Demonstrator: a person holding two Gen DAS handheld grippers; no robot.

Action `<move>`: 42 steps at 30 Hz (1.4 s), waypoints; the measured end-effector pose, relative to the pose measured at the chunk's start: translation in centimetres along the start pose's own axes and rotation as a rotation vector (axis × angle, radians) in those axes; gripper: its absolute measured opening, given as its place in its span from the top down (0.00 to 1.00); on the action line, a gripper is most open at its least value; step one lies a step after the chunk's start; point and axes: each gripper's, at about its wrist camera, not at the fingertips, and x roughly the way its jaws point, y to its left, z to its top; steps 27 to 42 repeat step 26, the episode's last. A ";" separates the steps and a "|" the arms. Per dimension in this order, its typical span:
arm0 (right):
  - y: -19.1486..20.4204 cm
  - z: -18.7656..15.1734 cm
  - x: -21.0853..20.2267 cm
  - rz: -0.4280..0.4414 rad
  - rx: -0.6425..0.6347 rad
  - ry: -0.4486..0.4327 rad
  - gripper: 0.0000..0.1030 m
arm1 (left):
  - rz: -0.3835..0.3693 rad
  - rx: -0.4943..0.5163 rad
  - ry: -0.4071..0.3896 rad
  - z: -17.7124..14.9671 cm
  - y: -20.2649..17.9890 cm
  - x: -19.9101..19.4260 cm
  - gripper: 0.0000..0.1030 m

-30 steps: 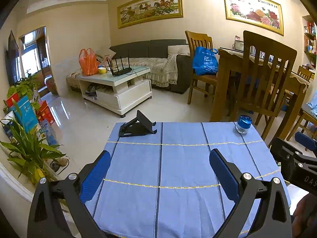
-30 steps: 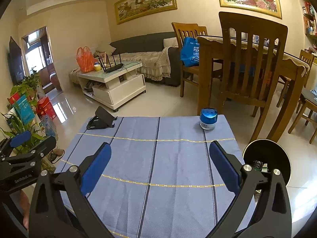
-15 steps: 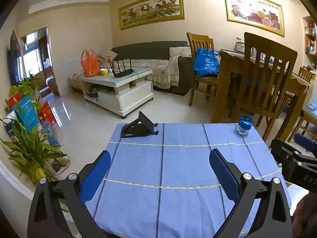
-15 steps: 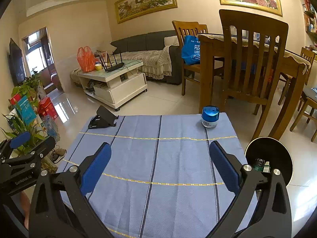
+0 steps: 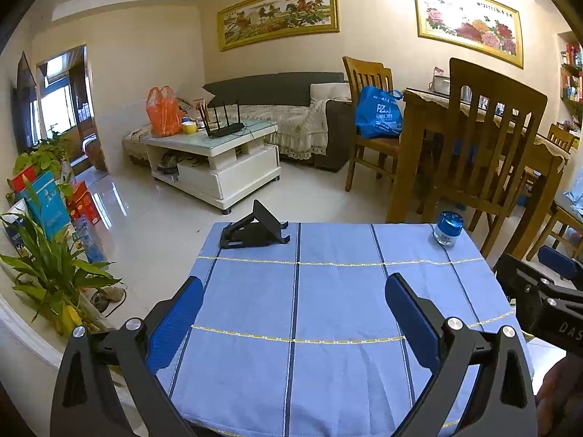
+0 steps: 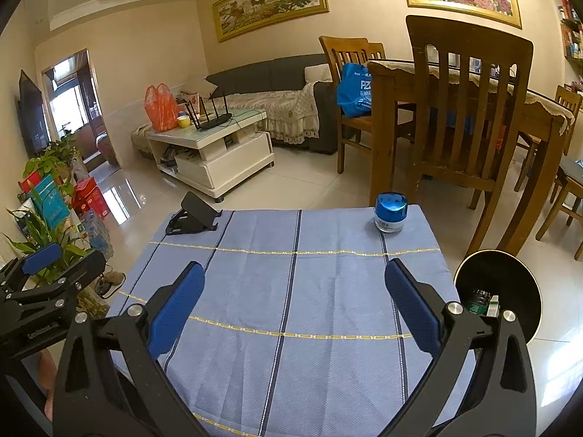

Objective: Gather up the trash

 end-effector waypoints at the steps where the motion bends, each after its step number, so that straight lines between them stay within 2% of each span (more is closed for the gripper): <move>1: 0.1 0.0 -0.1 0.001 0.001 0.001 0.05 | -0.006 -0.003 0.002 0.0 0.1 0.0 0.06; 5: 0.0 0.0 0.0 0.000 -0.001 0.000 0.05 | -0.029 -0.013 0.005 0.1 0.2 0.1 0.06; 9: 0.0 0.1 0.0 0.000 0.001 0.001 0.05 | -0.122 -0.010 0.020 0.2 0.2 0.2 0.06; 10: 0.0 0.1 0.0 0.000 0.001 0.001 0.05 | -0.124 -0.008 0.018 0.1 0.1 0.1 0.06; 13: 0.0 0.0 0.0 0.005 0.006 0.007 0.05 | -0.084 -0.025 -0.021 0.0 0.2 -0.6 0.06; 16: 0.2 -0.2 0.0 0.007 0.010 0.011 0.05 | -0.084 -0.025 -0.044 0.2 0.3 -1.0 0.06; 22: 0.3 -0.7 -0.1 0.009 0.019 0.020 0.05 | 0.069 0.055 -0.092 0.4 -0.5 -1.0 0.06; 24: 0.0 -0.6 0.0 0.013 0.021 0.023 0.05 | 0.094 0.067 -0.112 0.4 -0.5 -1.3 0.06; 42: 0.0 -0.6 0.0 0.012 0.021 0.022 0.05 | 0.080 0.065 -0.113 0.6 -0.3 -1.4 0.06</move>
